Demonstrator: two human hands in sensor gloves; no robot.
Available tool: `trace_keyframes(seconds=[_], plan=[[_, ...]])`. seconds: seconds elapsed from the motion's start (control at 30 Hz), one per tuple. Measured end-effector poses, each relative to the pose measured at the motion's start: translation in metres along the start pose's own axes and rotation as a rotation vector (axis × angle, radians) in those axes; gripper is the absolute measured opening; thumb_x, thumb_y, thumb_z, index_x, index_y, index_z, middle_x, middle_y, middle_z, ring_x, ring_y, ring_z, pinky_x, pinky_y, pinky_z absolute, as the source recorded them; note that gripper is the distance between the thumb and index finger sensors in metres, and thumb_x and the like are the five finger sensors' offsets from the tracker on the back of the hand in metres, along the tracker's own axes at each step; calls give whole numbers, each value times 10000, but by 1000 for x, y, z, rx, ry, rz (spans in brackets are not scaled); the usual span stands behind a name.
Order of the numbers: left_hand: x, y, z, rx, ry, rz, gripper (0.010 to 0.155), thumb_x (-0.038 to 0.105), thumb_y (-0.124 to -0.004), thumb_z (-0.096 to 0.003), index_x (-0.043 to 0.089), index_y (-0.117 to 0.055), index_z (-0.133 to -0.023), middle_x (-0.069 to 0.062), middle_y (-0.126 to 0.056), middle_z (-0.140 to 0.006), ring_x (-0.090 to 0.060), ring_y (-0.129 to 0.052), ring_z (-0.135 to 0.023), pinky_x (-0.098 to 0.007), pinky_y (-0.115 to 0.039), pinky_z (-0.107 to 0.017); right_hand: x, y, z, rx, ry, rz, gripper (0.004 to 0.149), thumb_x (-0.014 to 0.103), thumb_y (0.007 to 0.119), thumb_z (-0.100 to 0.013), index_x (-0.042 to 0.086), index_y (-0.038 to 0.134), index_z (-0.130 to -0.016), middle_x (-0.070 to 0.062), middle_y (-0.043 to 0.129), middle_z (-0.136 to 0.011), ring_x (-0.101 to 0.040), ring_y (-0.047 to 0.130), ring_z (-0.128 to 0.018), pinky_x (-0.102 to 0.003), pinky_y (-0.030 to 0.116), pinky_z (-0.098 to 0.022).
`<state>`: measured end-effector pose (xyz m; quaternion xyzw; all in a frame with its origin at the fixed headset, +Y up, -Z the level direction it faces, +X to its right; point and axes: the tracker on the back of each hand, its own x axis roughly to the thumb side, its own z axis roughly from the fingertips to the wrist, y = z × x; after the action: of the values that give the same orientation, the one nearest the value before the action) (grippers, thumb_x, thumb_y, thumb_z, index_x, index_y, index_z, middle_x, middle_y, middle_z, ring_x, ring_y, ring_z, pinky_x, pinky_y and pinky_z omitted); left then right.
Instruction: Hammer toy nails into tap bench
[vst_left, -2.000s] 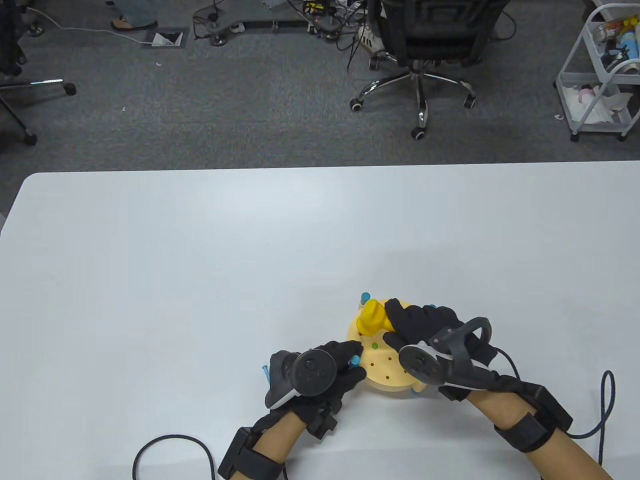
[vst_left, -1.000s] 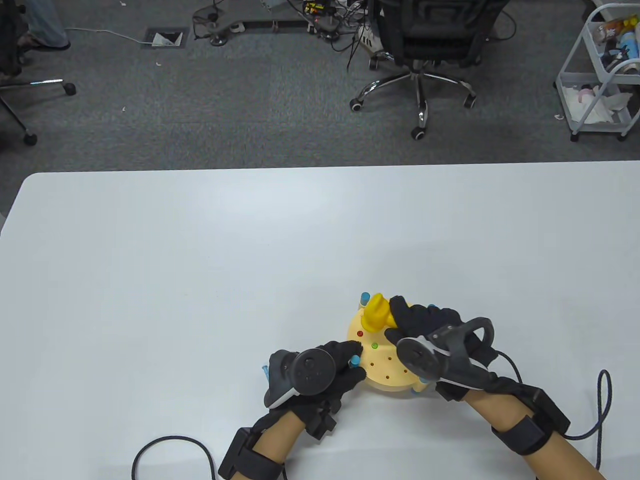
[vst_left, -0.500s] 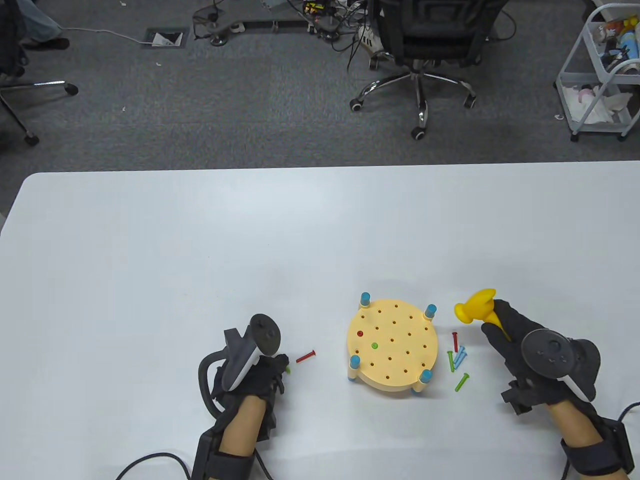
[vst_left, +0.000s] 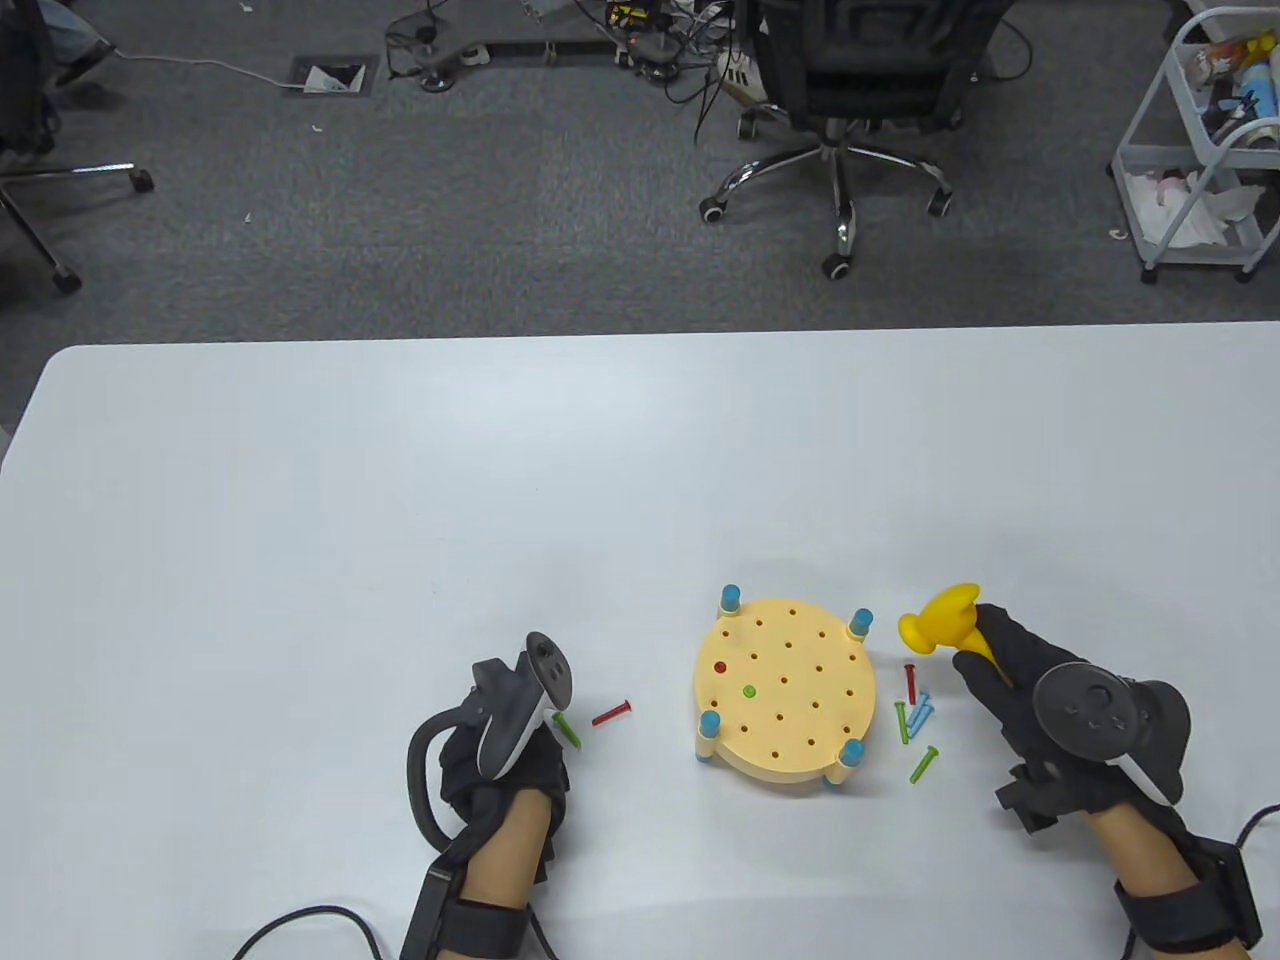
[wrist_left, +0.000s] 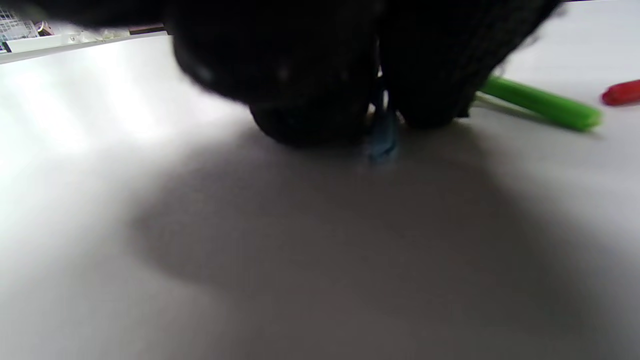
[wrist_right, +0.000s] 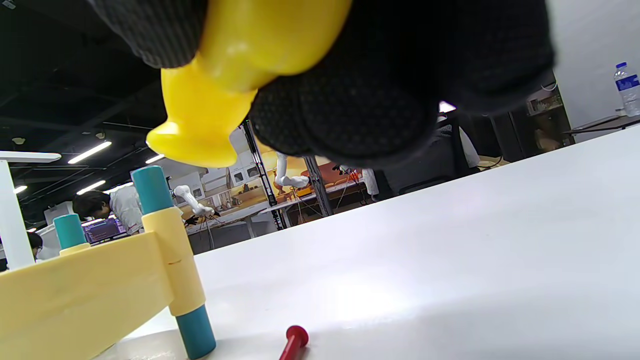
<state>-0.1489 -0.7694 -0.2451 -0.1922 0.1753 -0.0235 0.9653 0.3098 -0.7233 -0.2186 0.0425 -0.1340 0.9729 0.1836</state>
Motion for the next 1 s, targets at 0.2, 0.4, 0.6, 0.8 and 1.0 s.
trace_keyframes(seconds=[0.2, 0.4, 0.6, 0.8, 1.0], plan=[[20, -1, 6, 62, 32, -103, 508, 270, -867, -354, 50, -804, -807, -174, -1009, -496, -116, -1023, -210, -304, -866, -95, 0, 1, 0, 4, 3, 2, 658, 521, 622, -434, 128, 694, -956, -17, 967, -613, -188, 1011, -355, -386, 854, -371], [17, -4, 5, 63, 41, -48, 518, 260, -866, -342, 39, -789, -805, -199, -981, -490, -85, -973, -168, -307, -855, -100, 1, 2, 0, 7, -1, 1, 658, 523, 621, -434, 129, 694, -956, -15, 966, -614, -186, 1011, -356, -386, 854, -372], [14, -5, 2, 69, 36, -44, 546, 280, -827, -326, 32, -766, -809, -208, -961, -475, -76, -929, -150, -321, -847, -116, 1, 1, 0, 4, 1, -12, 658, 523, 622, -433, 130, 693, -956, -16, 966, -615, -187, 1012, -355, -387, 854, -374], [-15, 15, 7, 109, -54, 264, 455, 272, -775, -341, 150, -831, -776, -189, -962, -493, -80, -915, -158, -323, -841, -130, 0, 1, 0, 9, 0, -17, 658, 523, 622, -433, 130, 694, -956, -17, 966, -615, -188, 1011, -357, -388, 853, -374], [-36, 43, 26, 297, -316, 658, 431, 314, -839, -360, 184, -833, -771, -136, -1005, -519, -77, -985, -177, -294, -866, -118, 0, 1, -1, 16, 4, -23, 659, 523, 621, -433, 129, 694, -956, -17, 966, -616, -187, 1011, -357, -387, 854, -374]])
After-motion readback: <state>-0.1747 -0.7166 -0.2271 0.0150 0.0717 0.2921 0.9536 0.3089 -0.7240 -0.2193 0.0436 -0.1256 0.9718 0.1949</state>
